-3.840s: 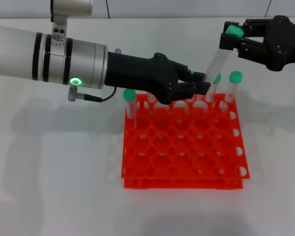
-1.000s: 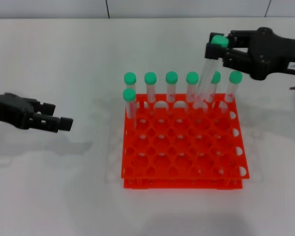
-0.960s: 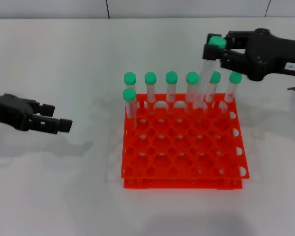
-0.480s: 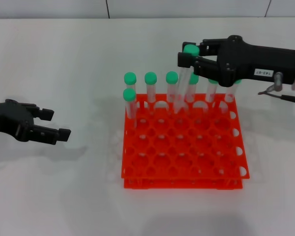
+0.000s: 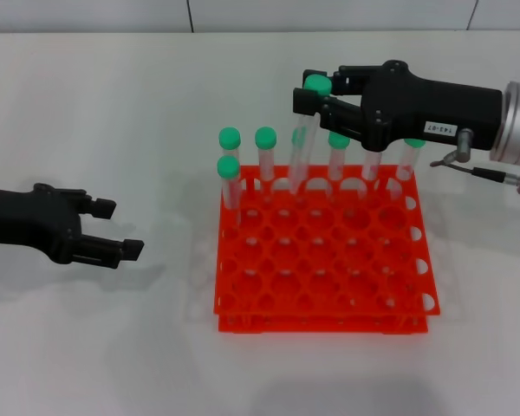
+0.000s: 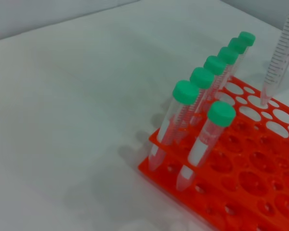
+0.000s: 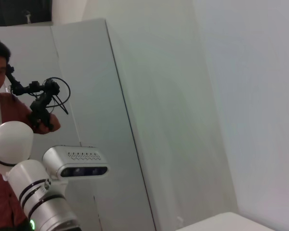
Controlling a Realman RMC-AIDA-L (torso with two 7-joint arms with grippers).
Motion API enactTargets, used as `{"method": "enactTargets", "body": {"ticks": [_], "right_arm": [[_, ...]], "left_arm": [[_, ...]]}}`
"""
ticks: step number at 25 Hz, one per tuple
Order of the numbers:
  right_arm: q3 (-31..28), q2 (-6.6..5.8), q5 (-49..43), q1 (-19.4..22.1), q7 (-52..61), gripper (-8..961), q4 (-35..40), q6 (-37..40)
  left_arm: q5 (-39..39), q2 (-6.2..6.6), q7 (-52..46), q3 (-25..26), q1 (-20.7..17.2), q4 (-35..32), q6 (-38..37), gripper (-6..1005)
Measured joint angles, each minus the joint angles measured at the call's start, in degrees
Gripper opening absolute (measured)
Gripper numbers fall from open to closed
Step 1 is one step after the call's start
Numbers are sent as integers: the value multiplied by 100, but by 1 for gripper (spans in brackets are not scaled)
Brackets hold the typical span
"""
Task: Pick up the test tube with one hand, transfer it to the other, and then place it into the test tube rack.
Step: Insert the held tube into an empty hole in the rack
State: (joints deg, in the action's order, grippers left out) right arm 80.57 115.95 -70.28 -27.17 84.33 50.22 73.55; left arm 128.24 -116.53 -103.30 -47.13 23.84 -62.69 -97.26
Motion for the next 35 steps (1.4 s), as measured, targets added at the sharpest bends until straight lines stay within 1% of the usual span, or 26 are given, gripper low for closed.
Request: {"method": "enactTargets", "body": {"ticks": [7, 15, 20, 31, 35], "right_arm": [[192, 3, 63, -24, -82, 266, 5, -301], [628, 15, 102, -44, -158, 266, 10, -803], [899, 15, 372, -66, -340, 266, 1, -986], [1165, 22, 460, -106, -397, 266, -12, -1349], [1356, 24, 657, -110, -570, 266, -15, -1482]], "left_arm": [[3, -29, 121, -22, 4, 23, 40, 875], [8, -99, 148, -25, -22, 151, 42, 874], [14, -101, 151, -24, -37, 152, 20, 874], [107, -97, 153, -79, 7, 152, -21, 875], [107, -97, 151, -79, 8, 140, -21, 875]]}}
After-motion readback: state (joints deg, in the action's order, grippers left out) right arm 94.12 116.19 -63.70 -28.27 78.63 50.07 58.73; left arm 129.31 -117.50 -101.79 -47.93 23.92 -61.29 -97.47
